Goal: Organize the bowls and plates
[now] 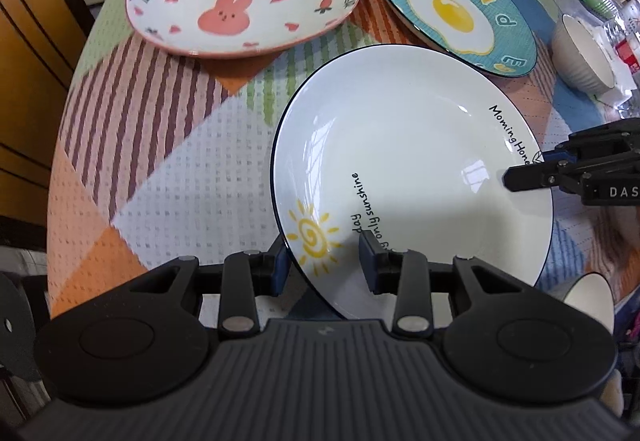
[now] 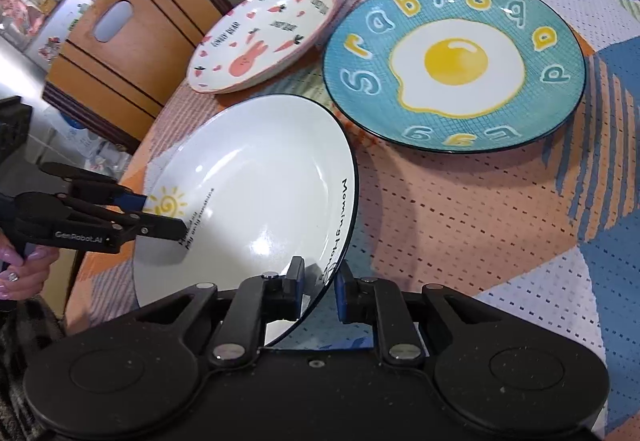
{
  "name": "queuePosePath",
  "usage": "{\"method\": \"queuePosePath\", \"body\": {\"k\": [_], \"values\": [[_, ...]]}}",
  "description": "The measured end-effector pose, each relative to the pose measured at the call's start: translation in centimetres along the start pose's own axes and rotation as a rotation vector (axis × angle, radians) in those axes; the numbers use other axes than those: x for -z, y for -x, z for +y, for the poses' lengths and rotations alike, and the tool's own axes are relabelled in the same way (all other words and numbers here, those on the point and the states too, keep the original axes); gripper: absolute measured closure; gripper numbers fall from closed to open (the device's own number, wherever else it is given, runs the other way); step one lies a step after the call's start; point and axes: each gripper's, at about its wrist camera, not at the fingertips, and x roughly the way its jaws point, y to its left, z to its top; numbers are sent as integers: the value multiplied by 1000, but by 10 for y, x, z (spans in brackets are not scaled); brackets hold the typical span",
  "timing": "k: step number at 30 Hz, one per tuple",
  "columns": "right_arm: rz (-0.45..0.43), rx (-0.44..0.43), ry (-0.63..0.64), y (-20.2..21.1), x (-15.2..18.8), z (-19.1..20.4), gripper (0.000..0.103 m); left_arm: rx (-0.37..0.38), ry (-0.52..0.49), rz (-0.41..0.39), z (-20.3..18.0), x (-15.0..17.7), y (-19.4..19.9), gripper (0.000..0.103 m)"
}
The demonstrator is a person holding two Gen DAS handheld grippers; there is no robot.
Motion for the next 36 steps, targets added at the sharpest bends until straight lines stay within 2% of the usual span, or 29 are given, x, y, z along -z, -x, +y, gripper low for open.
{"method": "queuePosePath", "body": {"k": [8,13,17,19,23,26,28,29,35,36], "values": [[-23,49,-5,-5,2,7,80,-18,6,-10,3,-1,-2,68],[-64,101,-16,7,5,15,73,-41,-5,-47,-2,3,20,63],[-114,115,-13,33,9,24,67,-57,-5,-47,-7,1,47,61],[-132,137,11,49,11,32,60,-59,-20,-82,-15,-1,64,58],[-172,193,102,82,11,54,57,-63,-61,-128,-33,-8,95,54],[-198,230,169,109,16,76,54,-128,-134,-175,-50,-11,111,49],[-221,235,207,125,20,88,45,-167,-173,-190,-59,-12,118,48],[-231,239,220,131,21,93,43,-175,-188,-194,-63,-13,120,48],[-292,274,254,155,24,107,37,-140,-207,-192,-76,-24,128,43],[-304,279,254,157,23,107,33,-134,-208,-194,-78,-27,128,41]]}}
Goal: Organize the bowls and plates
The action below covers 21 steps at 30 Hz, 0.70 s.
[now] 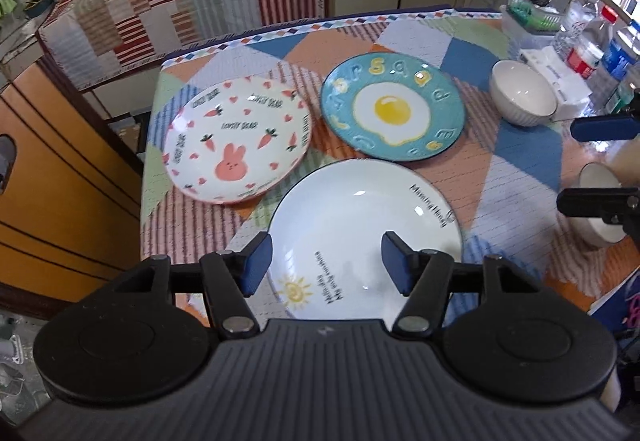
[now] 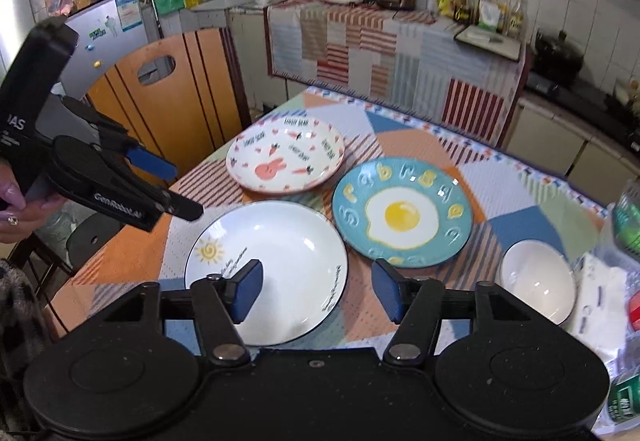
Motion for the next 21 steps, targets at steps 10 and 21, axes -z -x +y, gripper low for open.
{"method": "queuePosePath", "body": {"k": [10,21], "values": [[-135,51,-120,-14,-13,-46,28,39,91,-96,3,-40,-24,11],[-202,129,-212,-90,8,-85,28,98,235,-102,16,-46,-105,10]]}}
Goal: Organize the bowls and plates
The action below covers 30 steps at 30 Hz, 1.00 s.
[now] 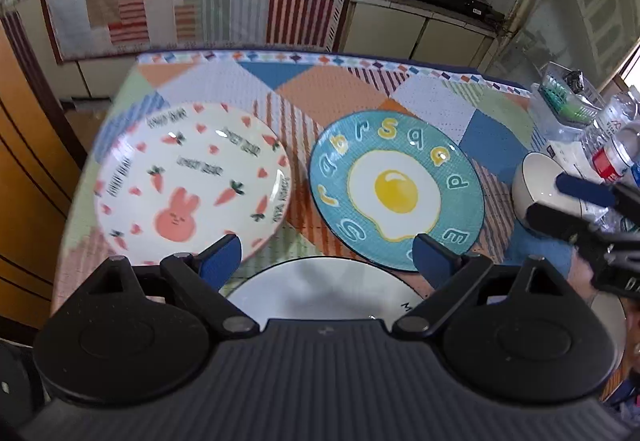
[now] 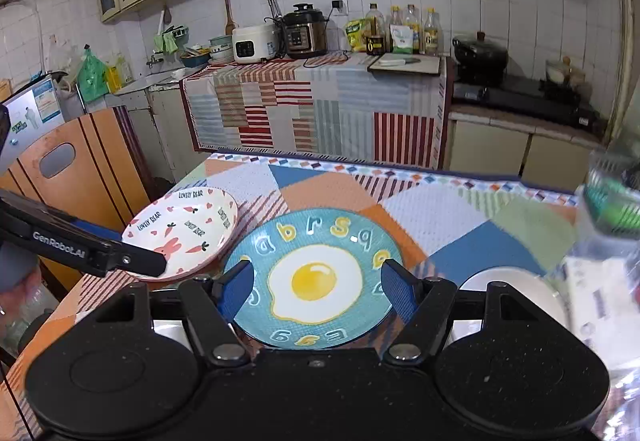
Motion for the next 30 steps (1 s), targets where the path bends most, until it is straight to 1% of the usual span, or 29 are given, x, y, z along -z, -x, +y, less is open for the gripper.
{"method": "queuePosePath", "body": {"k": [2,4,6,8,10,12,14,16,18,20,21,24,25,26,28,30], "values": [[27,10,-17,-12,7,-1,28,32,34,9,3,1,-14,10],[65,13,-61,-24,14,-6,28,70,96,2,8,2,-27,10],[87,5,-116,-31,22,-13,28,90,145,13,12,1,-40,10],[99,14,-158,-41,26,-18,28,104,140,22,12,-1,-50,10],[101,21,-175,-50,30,-21,28,95,116,37,9,-2,-60,10],[98,31,-191,-56,34,-24,28,95,116,50,9,-3,-68,13],[115,34,-235,-63,39,-29,31,115,126,70,10,-4,-76,16],[134,28,-281,-68,45,-36,39,126,131,88,10,-4,-82,25],[145,26,-294,-71,49,-37,39,126,131,107,9,-3,-90,43],[135,33,-296,-73,53,-38,39,115,119,112,6,-3,-95,52],[132,34,-298,-74,53,-38,42,112,116,118,6,-4,-99,60],[125,42,-319,-82,54,-43,48,114,147,140,7,-6,-110,74],[120,46,-329,-84,55,-45,51,110,158,145,8,-7,-114,77],[117,51,-340,-87,56,-47,53,107,169,135,10,-7,-115,81],[113,64,-357,-93,57,-51,66,112,199,128,12,-7,-116,81],[91,67,-358,-97,58,-54,72,119,239,125,16,-7,-117,82]]}}
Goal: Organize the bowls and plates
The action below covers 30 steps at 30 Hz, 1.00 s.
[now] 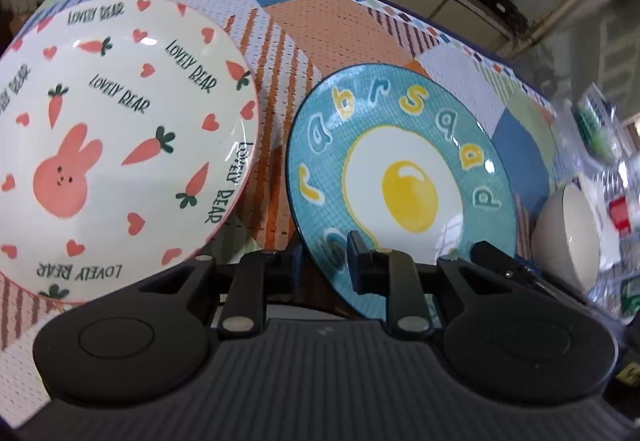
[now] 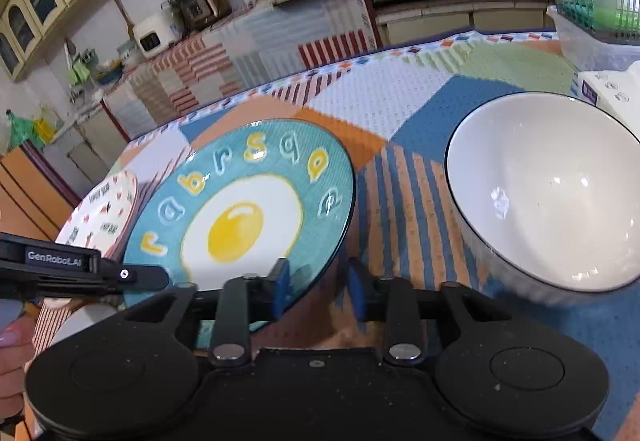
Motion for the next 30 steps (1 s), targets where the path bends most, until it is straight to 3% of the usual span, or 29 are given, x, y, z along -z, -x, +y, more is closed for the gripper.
{"method": "queuePosePath", "body": {"k": [4,11,14,18,30], "values": [[-17,-26,-58,-7,-5,-8,82,1,47,-1,3,0,-1,85],[40,-72,-128,-13,-16,-18,86,-4,90,28,5,-2,0,88],[68,-90,-97,-8,-23,-15,87,-30,30,30,-4,-4,7,87],[110,-109,-63,2,-31,-14,86,-2,12,44,-7,3,21,87],[120,-162,18,72,-34,5,85,8,-133,24,-38,34,105,86]]}}
